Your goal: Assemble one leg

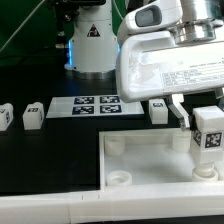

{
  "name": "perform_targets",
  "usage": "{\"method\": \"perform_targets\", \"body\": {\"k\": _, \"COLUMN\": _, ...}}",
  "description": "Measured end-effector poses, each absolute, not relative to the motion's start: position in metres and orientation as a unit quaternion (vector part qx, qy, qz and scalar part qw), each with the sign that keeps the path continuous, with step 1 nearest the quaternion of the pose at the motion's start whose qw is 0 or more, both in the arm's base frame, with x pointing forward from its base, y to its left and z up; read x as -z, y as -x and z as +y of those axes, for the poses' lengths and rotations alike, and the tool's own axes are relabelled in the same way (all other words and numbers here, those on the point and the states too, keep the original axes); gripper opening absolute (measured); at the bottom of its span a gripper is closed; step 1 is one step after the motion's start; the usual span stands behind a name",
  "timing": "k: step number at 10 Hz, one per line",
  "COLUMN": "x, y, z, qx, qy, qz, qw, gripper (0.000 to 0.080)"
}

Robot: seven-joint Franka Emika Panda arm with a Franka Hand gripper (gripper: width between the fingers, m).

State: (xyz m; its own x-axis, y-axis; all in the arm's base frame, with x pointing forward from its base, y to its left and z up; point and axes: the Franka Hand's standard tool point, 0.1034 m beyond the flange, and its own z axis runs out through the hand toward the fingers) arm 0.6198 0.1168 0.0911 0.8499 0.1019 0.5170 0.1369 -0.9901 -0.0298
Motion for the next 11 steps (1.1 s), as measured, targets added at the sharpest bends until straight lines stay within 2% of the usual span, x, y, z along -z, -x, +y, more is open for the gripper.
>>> {"method": "perform_targets", "body": {"k": 5, "x": -0.074, "y": -0.617, "z": 0.116, "qx": 0.266, "qy": 0.961, "qz": -0.064, "qw": 0.031, "gripper": 0.0293}}
{"method": "perform_targets", "body": {"k": 10, "x": -0.073, "y": -0.616, "z": 0.118, "qx": 0.295, "qy": 0.953, "qz": -0.063, "qw": 0.029, "gripper": 0.0293}}
{"method": "perform_targets", "body": {"k": 11, "x": -0.072, "y": -0.615, "z": 0.118, "qx": 0.292, "qy": 0.954, "qz": -0.063, "qw": 0.029, "gripper": 0.0403}}
